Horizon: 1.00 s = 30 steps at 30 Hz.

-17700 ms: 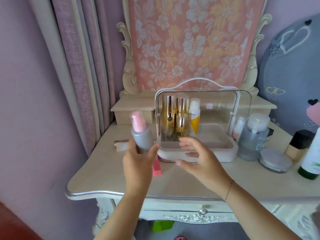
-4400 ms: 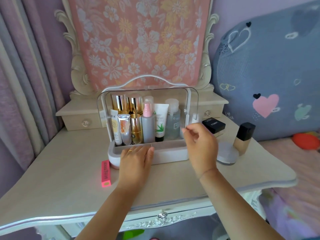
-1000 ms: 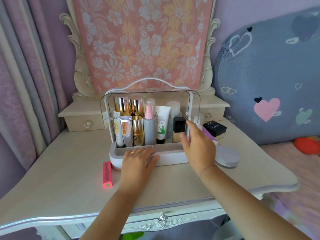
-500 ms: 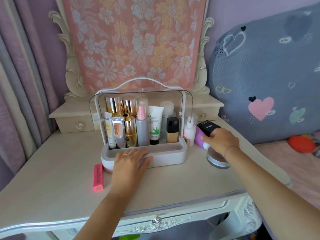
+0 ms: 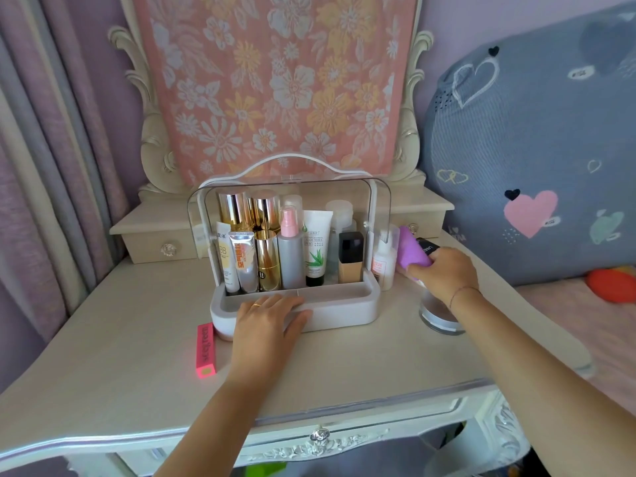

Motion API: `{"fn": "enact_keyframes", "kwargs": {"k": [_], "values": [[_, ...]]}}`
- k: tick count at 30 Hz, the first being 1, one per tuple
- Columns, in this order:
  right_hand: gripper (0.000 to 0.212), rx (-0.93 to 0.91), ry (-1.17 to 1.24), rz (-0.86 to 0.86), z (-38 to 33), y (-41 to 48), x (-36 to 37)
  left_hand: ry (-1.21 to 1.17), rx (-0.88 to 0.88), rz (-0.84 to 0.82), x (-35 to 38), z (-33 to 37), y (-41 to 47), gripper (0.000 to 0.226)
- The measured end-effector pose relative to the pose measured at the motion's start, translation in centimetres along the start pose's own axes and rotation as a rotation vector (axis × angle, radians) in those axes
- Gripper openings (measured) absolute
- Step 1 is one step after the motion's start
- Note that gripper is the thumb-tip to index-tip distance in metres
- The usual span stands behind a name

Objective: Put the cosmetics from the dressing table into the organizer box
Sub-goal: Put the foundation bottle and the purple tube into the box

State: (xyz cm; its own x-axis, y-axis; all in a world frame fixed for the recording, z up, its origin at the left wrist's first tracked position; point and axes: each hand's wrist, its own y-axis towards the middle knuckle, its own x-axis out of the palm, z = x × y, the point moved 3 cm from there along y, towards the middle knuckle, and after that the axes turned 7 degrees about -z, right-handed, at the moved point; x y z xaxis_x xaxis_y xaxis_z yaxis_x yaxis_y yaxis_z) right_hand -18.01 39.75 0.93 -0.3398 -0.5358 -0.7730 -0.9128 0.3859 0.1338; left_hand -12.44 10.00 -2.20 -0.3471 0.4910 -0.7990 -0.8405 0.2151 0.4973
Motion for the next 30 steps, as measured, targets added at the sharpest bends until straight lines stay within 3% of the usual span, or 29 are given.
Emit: {"fn": "enact_keyframes", "kwargs": {"k": [9,12,17,19,22,30], "values": [[0.020,-0.127,0.542,0.259,-0.8,-7.3,-2.1,-0.127,-0.015,0.037,-0.4,-0.1,-0.1,0.021],[0.016,-0.282,0.696,0.140,-2.9,-10.6,-1.0,-0.268,-0.036,0.054,-1.0,0.0,-0.4,0.026],[0.030,-0.473,0.721,-0.213,-9.0,-12.7,3.4,-0.374,-0.071,0.067,-3.2,-0.4,-1.2,0.041],[0.036,-0.480,0.723,-0.332,-11.4,-12.5,5.6,-0.405,-0.087,0.088,-4.4,-1.2,-1.2,0.036],[0.039,-0.474,0.690,-0.399,-14.3,-11.6,8.3,-0.538,-0.154,0.119,-5.9,-3.3,-0.9,0.023],[0.027,-0.532,0.427,-0.461,-18.0,-10.6,12.4,-0.671,-0.326,0.073,-6.2,-8.6,-0.4,0.023]]}}
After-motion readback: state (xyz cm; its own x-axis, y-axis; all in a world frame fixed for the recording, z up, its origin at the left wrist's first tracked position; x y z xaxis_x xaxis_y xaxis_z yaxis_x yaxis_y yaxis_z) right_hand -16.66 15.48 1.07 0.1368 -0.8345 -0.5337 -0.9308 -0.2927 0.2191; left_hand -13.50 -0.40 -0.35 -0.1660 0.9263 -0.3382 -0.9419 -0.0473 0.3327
